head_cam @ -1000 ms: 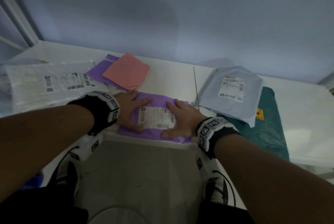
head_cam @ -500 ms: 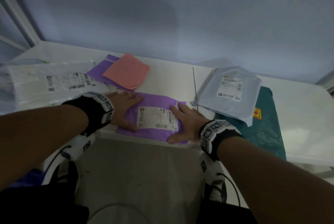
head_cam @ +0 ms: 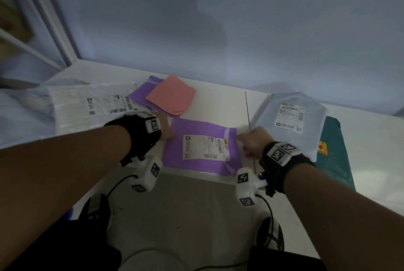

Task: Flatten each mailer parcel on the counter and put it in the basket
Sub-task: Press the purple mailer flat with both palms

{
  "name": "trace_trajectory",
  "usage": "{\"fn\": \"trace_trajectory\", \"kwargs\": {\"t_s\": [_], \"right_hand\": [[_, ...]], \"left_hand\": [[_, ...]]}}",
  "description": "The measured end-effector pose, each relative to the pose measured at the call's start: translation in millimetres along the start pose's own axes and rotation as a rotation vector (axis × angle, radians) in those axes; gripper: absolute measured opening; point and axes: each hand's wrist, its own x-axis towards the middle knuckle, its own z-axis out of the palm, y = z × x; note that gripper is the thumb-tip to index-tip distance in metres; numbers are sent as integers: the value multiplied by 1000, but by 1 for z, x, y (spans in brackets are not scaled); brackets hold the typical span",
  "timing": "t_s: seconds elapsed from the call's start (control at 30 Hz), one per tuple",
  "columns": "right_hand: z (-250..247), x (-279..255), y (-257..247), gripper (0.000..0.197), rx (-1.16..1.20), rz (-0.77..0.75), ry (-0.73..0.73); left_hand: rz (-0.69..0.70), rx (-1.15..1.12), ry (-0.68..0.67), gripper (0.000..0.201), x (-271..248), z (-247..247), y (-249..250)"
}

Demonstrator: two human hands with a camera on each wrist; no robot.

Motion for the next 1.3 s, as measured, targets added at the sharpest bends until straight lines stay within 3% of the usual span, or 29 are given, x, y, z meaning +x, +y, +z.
{"fn": "trace_trajectory", "kwargs": {"t_s": [0.1, 0.2, 0.37, 0.5, 0.6, 0.67, 0.8, 0.87, 1.0, 1.17, 1.3], "right_hand": [[6, -4, 9, 25, -5, 99, -62], [13, -5, 6, 18, 14, 117, -119], [20, -1, -2, 24, 100, 85, -239], [14, -8, -4, 18, 190, -5, -228], [6, -14, -6, 28, 158, -23, -249], [0, -14, -8, 38, 76, -65, -233], [-17, -31, -23, 37, -83, -153, -202], [-24, -32, -25, 37, -35, -169, -197], [-37, -33, -25, 31, 36, -216, -183], [-49, -38, -30, 27, 10, -351, -163], [-50, -49, -50, 11, 57, -378, -218]], "left_hand": [[-75, -190, -126, 43, -1, 2, 2], [-95, -273, -130, 43, 3, 5, 5], [-65, -204, -124, 54, 7, 8, 19], [-1, -127, -104, 45, 5, 9, 30], [28, -127, -86, 41, 6, 9, 28], [11, -290, -100, 35, 8, 12, 21], [-16, -643, -81, 24, 8, 15, 4], [-44, -817, -45, 14, -6, 12, 7], [-145, -1267, -61, 16, -37, 14, 19], [-152, -1474, -38, 20, -58, 1, 26], [-175, -1465, -76, 34, -73, -22, 13]]}}
